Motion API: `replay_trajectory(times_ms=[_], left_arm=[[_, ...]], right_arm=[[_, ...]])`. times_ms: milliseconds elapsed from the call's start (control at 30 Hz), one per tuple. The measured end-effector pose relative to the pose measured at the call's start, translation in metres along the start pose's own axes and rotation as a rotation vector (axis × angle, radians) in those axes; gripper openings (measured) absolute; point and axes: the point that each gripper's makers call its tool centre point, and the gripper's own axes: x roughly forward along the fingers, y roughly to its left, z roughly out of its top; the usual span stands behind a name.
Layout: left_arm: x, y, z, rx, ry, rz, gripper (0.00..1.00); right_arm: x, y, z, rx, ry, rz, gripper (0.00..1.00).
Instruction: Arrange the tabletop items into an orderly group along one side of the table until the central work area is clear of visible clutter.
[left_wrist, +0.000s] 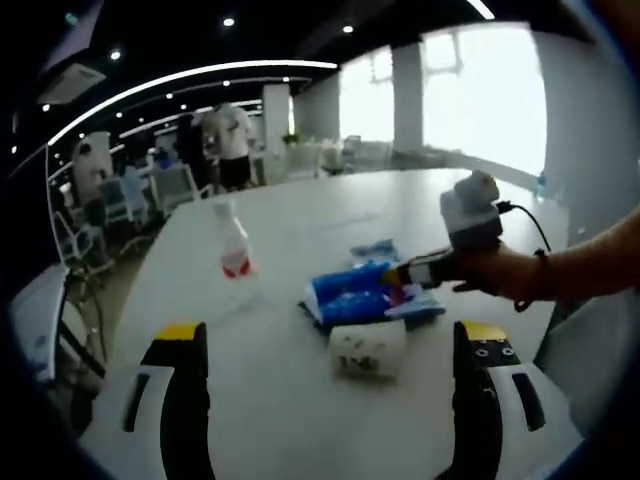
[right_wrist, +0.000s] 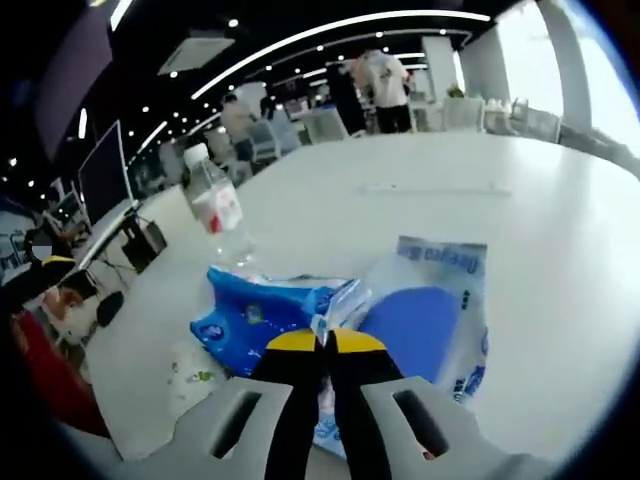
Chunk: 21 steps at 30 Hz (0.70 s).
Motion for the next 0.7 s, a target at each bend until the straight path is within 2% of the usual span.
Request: replay_trajectory(times_ms=[33, 67, 200, 333, 500, 700], left_arm=[[-0.002, 0.004, -0.002, 0.093, 0.030, 0.033, 0.99], [-0.002, 0.005, -0.004, 0.125, 0.042, 0.041, 0.99], [0.000, -0.007, -0.001, 0.046, 0.016, -0.005, 0.99], [0.000, -0.007, -0.001, 0.061, 0.027, 0.010, 0.99], [0.000, -0.010, 0.003, 0.007, 0.016, -0.005, 0.99], [-0.001, -0.013, 0.007, -0.007, 0.014, -0.003, 0.99]], right_arm=[[-0.003, 0.000, 0.003, 0.023, -0.007, 0.003, 0.03], [-0.005, 0.001, 0.005, 0.030, -0.009, 0.007, 0.03], [-0.014, 0.003, 0.018, 0.025, -0.023, 0.032, 0.02], [-0.023, 0.002, 0.028, 0.012, -0.034, 0.051, 0.02], [-0.039, -0.006, 0.036, -0.025, -0.027, 0.060, 0.02], [-0.059, -0.021, 0.048, -0.049, -0.045, 0.059, 0.02]])
